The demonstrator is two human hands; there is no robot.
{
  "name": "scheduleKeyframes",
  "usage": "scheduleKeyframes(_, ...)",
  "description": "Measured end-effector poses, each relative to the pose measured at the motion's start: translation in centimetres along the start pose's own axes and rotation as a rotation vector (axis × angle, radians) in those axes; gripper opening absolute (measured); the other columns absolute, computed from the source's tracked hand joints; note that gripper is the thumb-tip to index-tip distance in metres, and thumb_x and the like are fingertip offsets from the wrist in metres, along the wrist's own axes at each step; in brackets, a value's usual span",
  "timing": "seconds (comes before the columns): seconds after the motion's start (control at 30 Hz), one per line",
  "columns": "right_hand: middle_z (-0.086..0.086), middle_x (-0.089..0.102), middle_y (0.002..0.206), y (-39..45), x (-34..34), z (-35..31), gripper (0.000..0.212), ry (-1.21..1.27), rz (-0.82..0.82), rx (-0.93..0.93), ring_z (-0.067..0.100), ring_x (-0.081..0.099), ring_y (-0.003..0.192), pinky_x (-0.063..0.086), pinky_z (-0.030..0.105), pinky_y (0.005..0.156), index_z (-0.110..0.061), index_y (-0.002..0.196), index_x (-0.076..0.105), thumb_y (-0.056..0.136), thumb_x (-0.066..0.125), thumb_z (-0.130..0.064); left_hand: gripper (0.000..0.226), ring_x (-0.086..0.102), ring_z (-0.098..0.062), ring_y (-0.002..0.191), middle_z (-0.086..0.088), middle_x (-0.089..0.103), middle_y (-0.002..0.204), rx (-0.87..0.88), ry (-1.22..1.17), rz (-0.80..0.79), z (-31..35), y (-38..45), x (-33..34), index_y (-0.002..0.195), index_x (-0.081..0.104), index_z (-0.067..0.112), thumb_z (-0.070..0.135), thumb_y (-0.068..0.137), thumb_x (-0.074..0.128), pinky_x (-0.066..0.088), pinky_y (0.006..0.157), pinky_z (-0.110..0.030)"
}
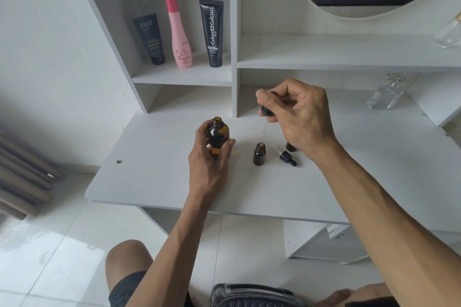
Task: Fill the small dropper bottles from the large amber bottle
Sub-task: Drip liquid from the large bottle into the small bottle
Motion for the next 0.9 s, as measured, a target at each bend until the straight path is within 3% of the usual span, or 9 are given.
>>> scheduleKeyframes(0.13,0.011,0.075,0.077,0.1,0.0,0.1,0.027,-0.006,0.005,0.002,0.014,0.074,0.066,0.063,0.038,0.064,-0.003,0.082,0.070,0.088,0.075,-0.029,0.046,0.071,-0.023,0.091,0.010,0.068,0.113,-0.005,-0.002,-0.002,-0.2,0.1,0.0,0.128,0.045,0.048,0.031,0.094,0.070,0.059,0.084,-0.050)
scheduleKeyframes(0.3,0.011,0.075,0.076,0.0,-0.1,0.1,0.027,0.003,0.007,0.001,0.015,0.074,0.067,0.063,0.037,0.063,-0.003,0.081,0.071,0.089,0.075,-0.029,0.047,0.071,-0.019,0.087,0.015,0.067,0.110,0.007,-0.003,-0.003,0.0,0.1,0.0,0.123,0.043,0.053,0.028,0.095,0.071,0.059,0.083,-0.046)
scheduleKeyframes(0.53,0.008,0.074,0.081,1.0,0.3,-2.9,0.010,0.215,0.054,-0.041,0.025,0.076,0.076,0.061,0.033,0.063,-0.015,0.083,0.069,0.088,0.076,-0.021,0.048,0.071,-0.018,0.086,0.017,0.067,0.108,0.011,-0.006,0.001,0.0,0.1,0.0,0.120,0.044,0.057,0.026,0.095,0.070,0.059,0.083,-0.044)
scheduleKeyframes(0.67,0.003,0.073,0.077,2.2,2.6,-5.1,0.010,0.284,0.029,-0.084,0.026,0.075,0.073,0.063,0.040,0.065,-0.016,0.082,0.069,0.088,0.076,-0.020,0.052,0.071,-0.021,0.089,0.016,0.067,0.109,0.011,-0.019,0.002,0.1,0.1,0.0,0.118,0.043,0.063,0.026,0.095,0.071,0.059,0.084,-0.048)
scheduleKeyframes(0.9,0.012,0.074,0.081,2.7,5.4,-4.9,0.015,0.238,-0.024,-0.095,0.026,0.075,0.071,0.062,0.046,0.066,-0.007,0.087,0.071,0.088,0.076,-0.021,0.051,0.072,-0.021,0.092,0.016,0.067,0.112,0.017,-0.039,-0.012,0.2,0.1,0.0,0.121,0.043,0.062,0.030,0.093,0.070,0.059,0.085,-0.049)
Point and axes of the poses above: each hand's wrist, its own y-axis towards the middle knuckle, its own x-axis out of the palm, z = x × y, the point moved 8 cm from there along y, towards the middle knuckle
